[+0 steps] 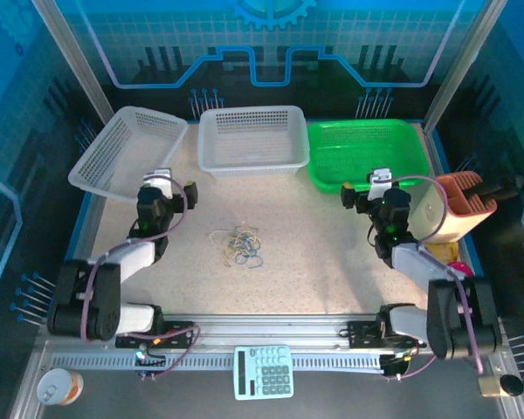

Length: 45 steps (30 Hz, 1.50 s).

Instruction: Untangle the cables

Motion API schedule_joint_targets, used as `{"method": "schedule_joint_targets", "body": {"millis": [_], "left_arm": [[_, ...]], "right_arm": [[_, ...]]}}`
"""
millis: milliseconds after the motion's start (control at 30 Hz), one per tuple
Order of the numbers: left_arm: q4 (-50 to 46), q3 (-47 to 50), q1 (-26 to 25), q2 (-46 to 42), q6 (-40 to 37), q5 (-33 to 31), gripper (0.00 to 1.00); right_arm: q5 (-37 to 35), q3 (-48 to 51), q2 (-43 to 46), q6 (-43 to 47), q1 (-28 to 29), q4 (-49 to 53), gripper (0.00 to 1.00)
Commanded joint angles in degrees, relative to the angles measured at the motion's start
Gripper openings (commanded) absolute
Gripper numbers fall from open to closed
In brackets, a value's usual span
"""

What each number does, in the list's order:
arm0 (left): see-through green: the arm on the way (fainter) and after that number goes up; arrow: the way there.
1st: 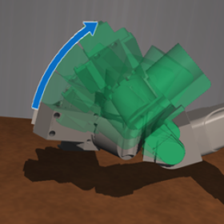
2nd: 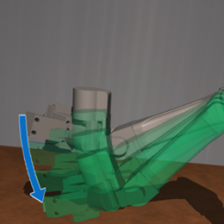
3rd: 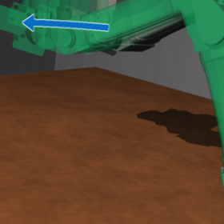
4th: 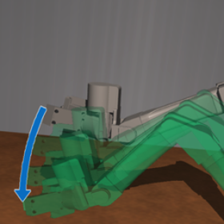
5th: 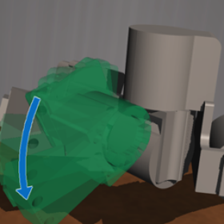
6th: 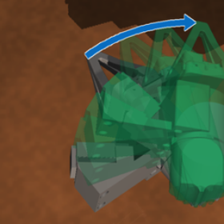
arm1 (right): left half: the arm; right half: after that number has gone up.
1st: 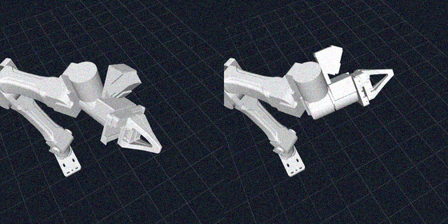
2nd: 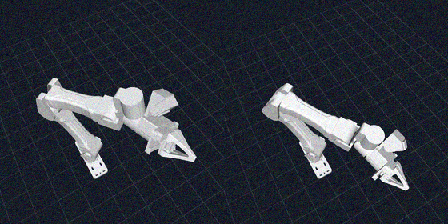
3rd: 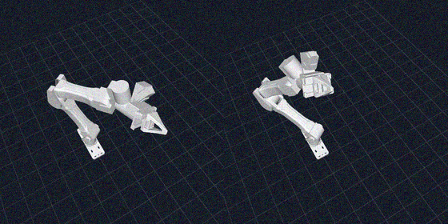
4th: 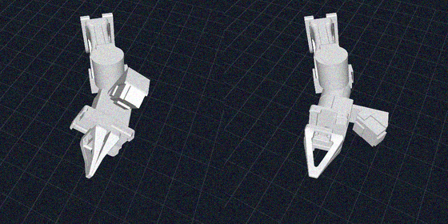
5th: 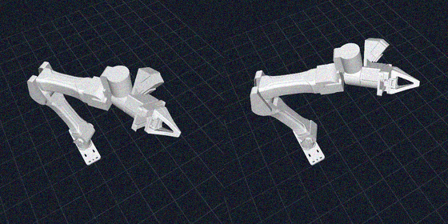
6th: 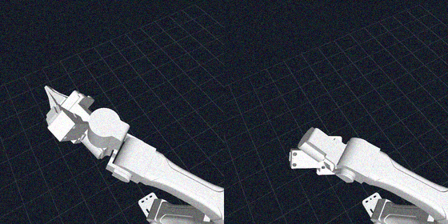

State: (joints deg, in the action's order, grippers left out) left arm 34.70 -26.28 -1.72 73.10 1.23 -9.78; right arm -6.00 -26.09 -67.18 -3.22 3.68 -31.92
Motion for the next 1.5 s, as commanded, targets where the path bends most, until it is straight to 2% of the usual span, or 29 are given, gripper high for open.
{"method": "schedule_joint_targets", "body": {"millis": [0,100,133,167,233,300,367,433,600,800,900,1100,1267,1467], "left_arm": [[-11.18,-2.72,-0.48,-6.96,5.05,-2.31,0.99],[-18.56,-4.47,-0.66,-14.04,13.14,-3.29,0.99],[-21.50,-5.34,-0.66,-15.98,16.26,-3.34,0.99],[-25.55,-6.71,-0.65,-18.45,20.25,-2.94,0.99],[-33.70,-9.61,-0.79,-22.19,26.41,-0.98,0.99],[-40.26,-12.23,-0.92,-25.63,31.04,3.95,0.99],[-42.86,-13.18,-1.59,-27.90,31.48,12.36,0.99],[-48.47,-14.61,-3.26,-29.97,32.57,15.80,0.99],[-58.94,-12.87,-7.08,-35.95,34.50,17.03,0.99],[-63.70,-6.72,-8.69,-42.93,36.22,16.26,0.99],[-63.81,-4.31,-8.92,-43.39,36.30,16.45,0.99],[-62.92,-3.97,-10.00,-39.47,35.43,16.66,0.99],[-61.47,-6.41,-13.08,-33.55,34.89,14.30,0.99],[-60.57,-9.74,-20.93,-26.36,35.50,8.87,0.99]], "right_arm": [[-6.92,-7.70,6.04,-11.43,-0.76,18.09,1.00],[-11.11,-17.63,7.94,-28.44,-1.57,39.86,1.00],[-8.17,-19.78,7.90,-29.88,-2.23,42.67,1.00],[-2.67,-21.45,7.92,-29.51,-2.70,44.05,1.00],[3.74,-23.38,8.23,-29.72,-2.22,45.69,1.00],[10.29,-23.65,9.01,-29.25,-0.76,45.82,1.00],[16.11,-23.25,9.50,-28.63,2.05,45.87,1.00],[18.21,-23.51,9.48,-28.04,6.85,48.83,1.00],[12.05,-21.89,8.64,-27.03,24.60,53.84,0.96],[4.84,-16.83,4.93,-31.99,38.84,52.13,0.87],[2.88,-15.55,0.60,-33.55,43.85,50.03,0.82],[-1.13,-20.34,-12.18,-31.19,50.87,50.15,0.58],[-1.75,-26.11,-19.89,-29.18,53.04,50.03,0.38],[-0.84,-29.21,-24.93,-26.81,53.11,49.39,0.33]]}}
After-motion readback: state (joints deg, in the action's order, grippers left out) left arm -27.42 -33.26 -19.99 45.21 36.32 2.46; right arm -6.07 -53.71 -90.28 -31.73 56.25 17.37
